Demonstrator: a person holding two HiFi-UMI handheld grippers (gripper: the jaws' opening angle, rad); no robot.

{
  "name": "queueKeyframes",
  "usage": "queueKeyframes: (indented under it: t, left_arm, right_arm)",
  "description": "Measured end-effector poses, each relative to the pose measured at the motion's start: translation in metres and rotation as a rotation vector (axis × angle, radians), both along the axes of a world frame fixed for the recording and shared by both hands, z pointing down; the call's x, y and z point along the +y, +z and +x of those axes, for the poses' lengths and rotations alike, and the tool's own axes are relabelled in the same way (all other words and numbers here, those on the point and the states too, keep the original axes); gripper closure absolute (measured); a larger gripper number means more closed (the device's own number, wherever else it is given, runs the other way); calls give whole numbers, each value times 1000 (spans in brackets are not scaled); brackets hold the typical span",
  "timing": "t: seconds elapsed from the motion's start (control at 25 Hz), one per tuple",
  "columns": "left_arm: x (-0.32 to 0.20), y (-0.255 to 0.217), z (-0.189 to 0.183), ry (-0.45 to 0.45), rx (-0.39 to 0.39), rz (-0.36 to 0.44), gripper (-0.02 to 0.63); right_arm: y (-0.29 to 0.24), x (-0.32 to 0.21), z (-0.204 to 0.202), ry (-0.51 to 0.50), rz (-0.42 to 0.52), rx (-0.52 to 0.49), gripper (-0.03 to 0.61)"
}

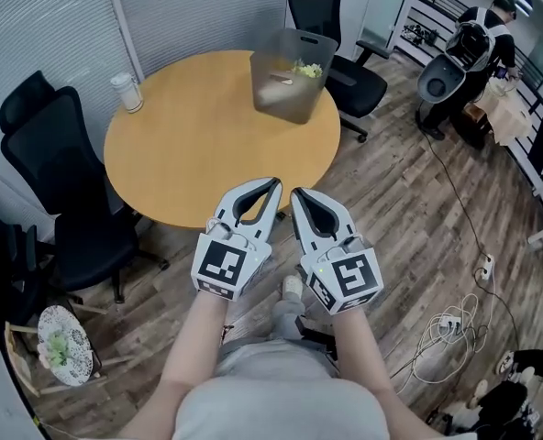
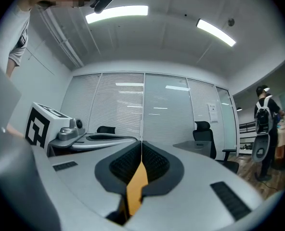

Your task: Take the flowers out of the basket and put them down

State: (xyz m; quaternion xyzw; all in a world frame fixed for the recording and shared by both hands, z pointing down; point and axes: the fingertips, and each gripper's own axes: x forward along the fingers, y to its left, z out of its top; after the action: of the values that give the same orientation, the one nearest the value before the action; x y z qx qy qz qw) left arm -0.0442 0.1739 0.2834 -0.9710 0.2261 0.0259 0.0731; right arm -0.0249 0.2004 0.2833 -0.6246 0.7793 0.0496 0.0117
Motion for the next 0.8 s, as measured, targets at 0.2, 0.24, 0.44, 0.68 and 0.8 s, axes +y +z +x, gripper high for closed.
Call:
queueKeyframes:
  t: [0.2,0.24,0.44,0.68,0.8]
  left_arm:
    - [-36,-2,28,-1,17,-31,609]
    - [-44,-2,34,-6,21,-34,609]
    - [-78,-5,68,-14,6,-18,609]
    - [-114,-3,106,-37,1,-29,609]
    - [-133,-3,120,-59,13,-40,609]
  right_arm:
    - [-3,-37,30,-22,9,-18,552]
    - [-3,-45,36,-27,12,-18,552]
    - [-6,-81,70,-45,16,-19,552]
    - [-3,-118,110,-75,-1,-13,552]
    - [-1,-134,125,-101,-9,-7,552]
